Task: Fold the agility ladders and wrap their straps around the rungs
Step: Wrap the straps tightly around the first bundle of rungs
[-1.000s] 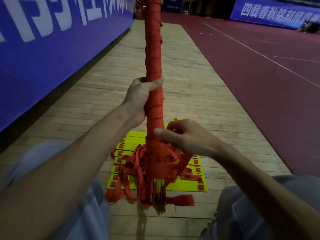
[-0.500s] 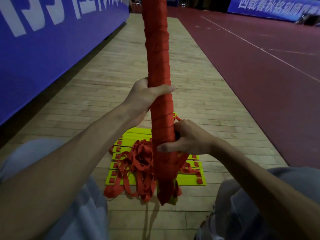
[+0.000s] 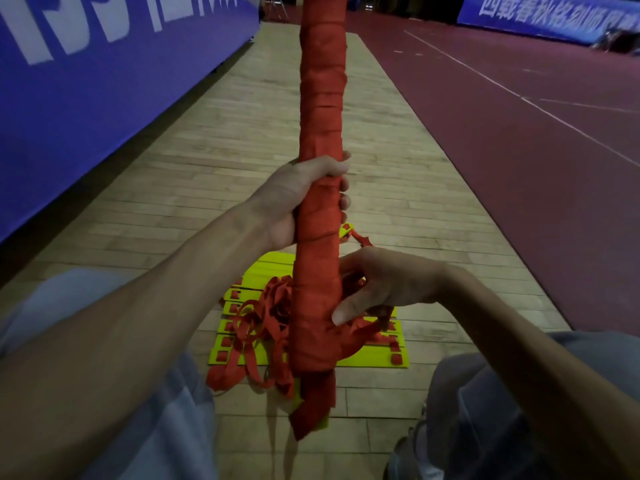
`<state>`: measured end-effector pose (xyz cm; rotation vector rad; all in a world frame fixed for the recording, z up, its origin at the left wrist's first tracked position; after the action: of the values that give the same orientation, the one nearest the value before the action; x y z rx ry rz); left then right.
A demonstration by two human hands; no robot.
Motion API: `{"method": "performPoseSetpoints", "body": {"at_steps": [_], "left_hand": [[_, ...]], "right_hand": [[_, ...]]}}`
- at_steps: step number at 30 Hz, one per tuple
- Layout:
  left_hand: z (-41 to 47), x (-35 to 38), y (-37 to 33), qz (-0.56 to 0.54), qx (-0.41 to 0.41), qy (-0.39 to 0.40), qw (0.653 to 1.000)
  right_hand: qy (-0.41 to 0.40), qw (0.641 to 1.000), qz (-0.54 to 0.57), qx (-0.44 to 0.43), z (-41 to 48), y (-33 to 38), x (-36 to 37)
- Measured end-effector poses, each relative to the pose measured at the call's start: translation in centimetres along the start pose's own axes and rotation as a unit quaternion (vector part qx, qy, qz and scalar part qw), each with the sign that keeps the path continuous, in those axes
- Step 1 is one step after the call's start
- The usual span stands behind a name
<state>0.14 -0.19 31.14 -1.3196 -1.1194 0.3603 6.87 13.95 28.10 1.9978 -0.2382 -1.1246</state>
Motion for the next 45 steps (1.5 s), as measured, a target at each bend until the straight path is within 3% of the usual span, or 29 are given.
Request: {"method": "performPoseSetpoints", "body": {"at_steps": [3, 9, 13, 16, 21, 26, 28, 32, 39, 45], "left_hand": [[0.7, -0.2, -0.3, 0.056, 0.029, -0.075, 0.995], [1.0, -1.4, -1.0, 0.160, 0.078, -0.213, 0.961], [0.8, -1.5, -1.1, 0.150, 0.063, -0.186, 0.969], [0.9, -1.3, -0.6, 0.132, 0.072, -0.160, 0.975], [1.0, -1.6, -0.4, 0.145, 0.066, -0.161, 0.974], [0.8, -1.4, -0.4, 0.105, 0.055, -0.225, 0.967], [0.8, -1.5, -0.3, 0.074, 0.048, -0.216, 0.972], [0.8, -1.5, 0.1, 0.065, 0.054, -0.212, 0.974], [1.3, -0.7, 1.0, 0.074, 0.095, -0.220, 0.968], [0.7, 0.1, 0.0, 0.042, 0.073, -0.076, 0.994]], "right_hand": [[-0.022, 0.983, -0.176, 0.053, 0.1, -1.0, -0.8], [-0.052, 0.975, -0.205, 0.064, -0.7, -1.2, -2.4], [-0.087, 0.996, -0.013, 0.029, -0.5, 0.0, -2.2], [-0.106, 0.990, 0.093, 0.021, -0.5, 0.7, -1.8], [-0.155, 0.980, 0.126, 0.017, -0.8, 0.7, -2.0], [-0.103, 0.983, 0.152, -0.009, -0.9, 1.6, -1.4], [-0.106, 0.986, 0.131, -0.015, -0.9, 1.8, -1.3], [-0.151, 0.988, -0.028, 0.007, -0.3, 1.3, -1.3], [-0.210, 0.948, -0.222, 0.091, 1.3, 0.5, 0.4], [-0.196, 0.960, -0.181, 0.084, 1.2, -0.5, -0.6]]}}
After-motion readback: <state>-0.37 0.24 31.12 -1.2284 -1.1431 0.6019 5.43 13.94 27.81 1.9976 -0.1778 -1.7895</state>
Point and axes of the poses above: each hand's wrist, its own z-axis towards the middle knuckle, its own x-axis out of the palm, y = z × x, the point moved 1 cm from there along z, towards the middle knuckle, and after that the axes turned 5 degrees about -x, right-handed, at the moved point
